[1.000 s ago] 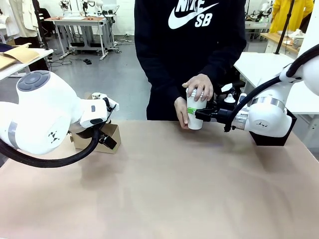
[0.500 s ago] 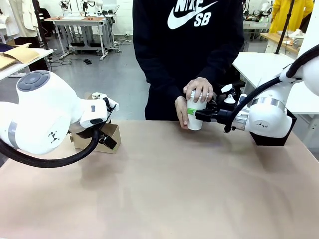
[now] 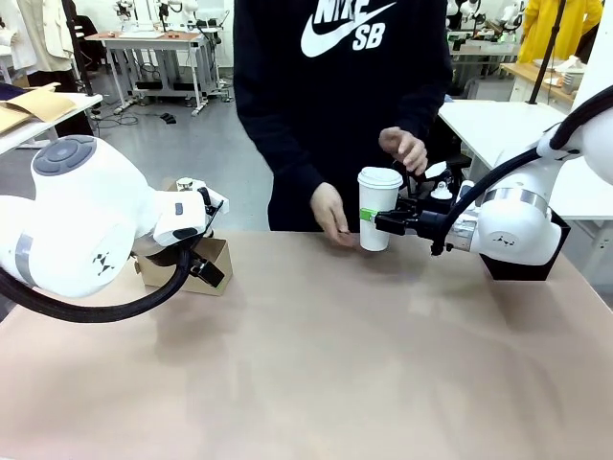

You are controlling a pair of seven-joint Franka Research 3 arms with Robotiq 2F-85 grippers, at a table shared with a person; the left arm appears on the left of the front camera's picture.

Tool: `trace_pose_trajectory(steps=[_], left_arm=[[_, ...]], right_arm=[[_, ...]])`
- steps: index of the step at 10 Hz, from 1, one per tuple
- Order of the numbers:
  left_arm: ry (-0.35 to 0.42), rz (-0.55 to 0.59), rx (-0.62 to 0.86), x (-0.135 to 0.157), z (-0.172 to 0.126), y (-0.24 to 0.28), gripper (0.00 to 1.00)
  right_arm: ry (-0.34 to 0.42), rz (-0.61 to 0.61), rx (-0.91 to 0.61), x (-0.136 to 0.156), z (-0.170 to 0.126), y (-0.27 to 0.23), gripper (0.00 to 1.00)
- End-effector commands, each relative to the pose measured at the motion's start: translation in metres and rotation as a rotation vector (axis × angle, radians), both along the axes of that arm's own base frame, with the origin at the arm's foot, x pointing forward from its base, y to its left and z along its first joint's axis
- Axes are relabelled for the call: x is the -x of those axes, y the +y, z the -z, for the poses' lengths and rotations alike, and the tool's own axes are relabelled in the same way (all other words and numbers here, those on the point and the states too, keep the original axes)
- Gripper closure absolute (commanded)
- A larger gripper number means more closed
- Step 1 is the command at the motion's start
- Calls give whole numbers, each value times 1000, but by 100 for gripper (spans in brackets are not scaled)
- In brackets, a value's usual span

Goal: Pour a drink into a cup and package it in a carrier.
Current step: When a person places the Paper Cup Lid on the 600 ml Paper Cup , lift the 600 ml Paper Cup.

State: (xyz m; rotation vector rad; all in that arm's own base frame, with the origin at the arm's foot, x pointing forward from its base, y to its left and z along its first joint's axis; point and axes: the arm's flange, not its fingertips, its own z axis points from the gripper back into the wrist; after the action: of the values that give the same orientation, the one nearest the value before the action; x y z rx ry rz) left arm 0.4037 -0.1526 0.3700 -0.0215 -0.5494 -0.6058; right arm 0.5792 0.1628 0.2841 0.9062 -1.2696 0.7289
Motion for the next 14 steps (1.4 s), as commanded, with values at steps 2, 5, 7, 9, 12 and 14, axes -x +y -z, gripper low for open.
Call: trace_pose_trajectory(steps=[2,5,7,9,12,14], left_arm=[[0,0,3,0,0,1,0],[0,0,3,0,0,1,0],[0,0,3,0,0,1,0],[0,0,3,0,0,1,0],[0,0,3,0,0,1,0],[0,0,3,0,0,1,0]], right_arm=[[-7,-1,-7,1,-7,2,20],[-7,-1,-7,1,-7,2,20],[-7,-1,-7,1,-7,2,20],[-7,-1,-7,1,-7,2,20],[0,0,0,0,0,0,20],[17,-1,9,12,-47,-2,20]])
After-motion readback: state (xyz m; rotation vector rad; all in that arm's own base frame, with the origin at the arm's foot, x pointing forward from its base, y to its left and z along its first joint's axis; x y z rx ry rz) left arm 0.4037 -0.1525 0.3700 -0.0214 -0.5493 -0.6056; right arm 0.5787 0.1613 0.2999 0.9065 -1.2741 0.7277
